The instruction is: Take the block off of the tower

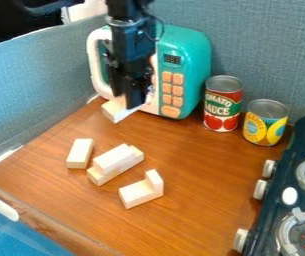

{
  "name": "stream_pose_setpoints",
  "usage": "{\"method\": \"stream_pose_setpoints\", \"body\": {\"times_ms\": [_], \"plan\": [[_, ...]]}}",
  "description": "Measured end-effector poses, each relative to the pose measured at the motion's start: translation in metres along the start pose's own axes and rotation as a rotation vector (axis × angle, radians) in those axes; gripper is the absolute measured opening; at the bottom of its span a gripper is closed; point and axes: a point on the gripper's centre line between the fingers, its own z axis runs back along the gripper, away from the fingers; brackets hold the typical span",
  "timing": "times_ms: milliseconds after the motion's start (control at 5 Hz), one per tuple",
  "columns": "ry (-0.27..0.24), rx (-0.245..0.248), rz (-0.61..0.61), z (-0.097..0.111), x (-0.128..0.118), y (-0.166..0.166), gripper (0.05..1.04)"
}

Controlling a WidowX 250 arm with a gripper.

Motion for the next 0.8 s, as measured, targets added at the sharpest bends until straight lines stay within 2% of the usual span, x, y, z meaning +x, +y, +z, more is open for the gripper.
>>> {"method": "stream_pose_setpoints", "body": {"times_ms": [200,400,600,800], "plan": [[0.097,-0.101,-0.147,-0.036,0.005,-0.006,0.499],[0.172,-0.074,-0.128,-0.060,0.006,0.005,0.499],[0.176,-0.094,-0.121,-0.070,0.010,0.003,0.499],[0.168,-0.083,-0.101,-0.076,0.011,0.005,0.499]]}}
